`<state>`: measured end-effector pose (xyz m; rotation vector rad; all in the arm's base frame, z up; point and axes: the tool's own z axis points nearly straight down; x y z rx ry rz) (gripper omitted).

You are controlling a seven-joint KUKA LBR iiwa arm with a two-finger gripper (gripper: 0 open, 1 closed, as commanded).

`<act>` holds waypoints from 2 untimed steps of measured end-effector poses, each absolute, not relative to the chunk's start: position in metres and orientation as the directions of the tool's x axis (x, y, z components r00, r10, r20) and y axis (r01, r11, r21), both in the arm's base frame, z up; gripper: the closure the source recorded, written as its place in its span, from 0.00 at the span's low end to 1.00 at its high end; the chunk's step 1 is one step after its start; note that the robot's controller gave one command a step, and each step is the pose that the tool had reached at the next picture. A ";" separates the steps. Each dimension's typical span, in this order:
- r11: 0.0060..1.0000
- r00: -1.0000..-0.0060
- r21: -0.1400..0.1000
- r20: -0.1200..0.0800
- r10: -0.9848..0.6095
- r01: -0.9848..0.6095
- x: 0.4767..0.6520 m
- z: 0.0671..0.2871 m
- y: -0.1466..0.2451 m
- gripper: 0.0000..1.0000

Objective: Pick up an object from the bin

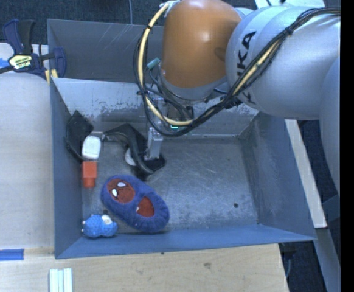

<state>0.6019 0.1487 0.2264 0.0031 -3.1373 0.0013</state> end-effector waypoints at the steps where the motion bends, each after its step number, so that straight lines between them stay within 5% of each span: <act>1: 0.954 -0.954 0.012 -0.019 0.298 0.298 0.598 0.092 0.129 0.00; 2: 0.902 -0.902 -0.002 0.002 0.431 0.431 0.623 0.099 0.115 0.00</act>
Offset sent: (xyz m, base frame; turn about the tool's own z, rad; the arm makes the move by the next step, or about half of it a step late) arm -0.0110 -0.0222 -0.1564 0.3122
